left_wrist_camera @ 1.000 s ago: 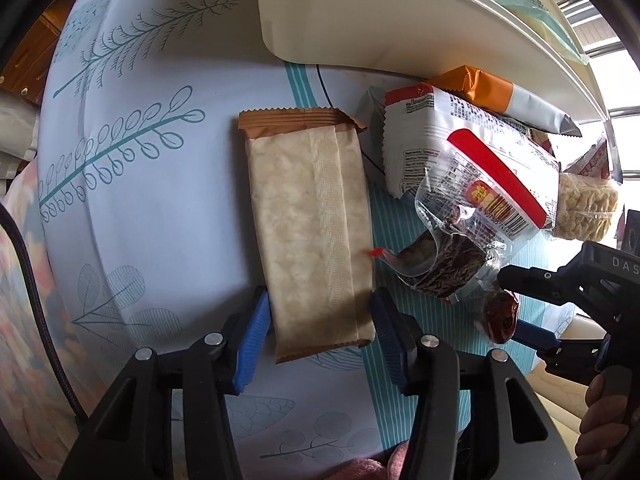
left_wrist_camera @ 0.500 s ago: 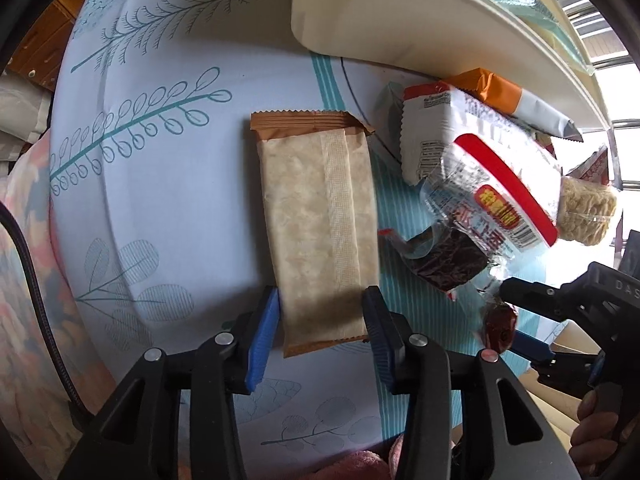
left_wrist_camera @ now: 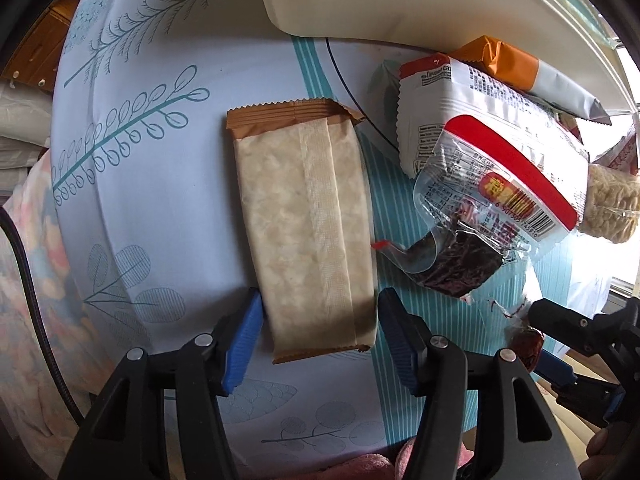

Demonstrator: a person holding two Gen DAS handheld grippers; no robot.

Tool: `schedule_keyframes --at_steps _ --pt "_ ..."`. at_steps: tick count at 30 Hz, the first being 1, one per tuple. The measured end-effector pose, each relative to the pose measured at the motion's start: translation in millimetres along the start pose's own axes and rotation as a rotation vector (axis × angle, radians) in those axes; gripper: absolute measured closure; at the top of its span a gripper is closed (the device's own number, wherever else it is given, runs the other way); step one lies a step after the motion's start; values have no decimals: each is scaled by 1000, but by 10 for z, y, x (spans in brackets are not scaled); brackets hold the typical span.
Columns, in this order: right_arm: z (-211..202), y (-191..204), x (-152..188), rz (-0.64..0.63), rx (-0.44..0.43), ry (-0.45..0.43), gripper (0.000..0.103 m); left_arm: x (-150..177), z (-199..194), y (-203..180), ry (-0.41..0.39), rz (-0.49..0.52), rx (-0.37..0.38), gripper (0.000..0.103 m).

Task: Organize snacks
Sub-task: 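Lift both snacks into the white tray and open both tools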

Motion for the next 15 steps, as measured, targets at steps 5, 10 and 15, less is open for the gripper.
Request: schedule_keyframes --at_steps 5,10,15 --pt "-45 -6 -41 -9 -4 1 44 -43 -12 -85 1 1 -30 49" --pt "-89 -16 -48 -18 -15 3 44 77 -41 -19 16 -6 -20 50" --pt "-153 -34 -4 -28 -29 -8 44 209 -64 103 40 -21 -6 50"
Point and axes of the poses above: each gripper's, at about its wrist camera, not at the fingertips, and z roughly the way its jaws point, y to its left, x to its underside, the point moved 7 cm from there along z, roughly the way its jaws point, and after that the axes turned 8 degrees about -y, right-handed, at the moved point
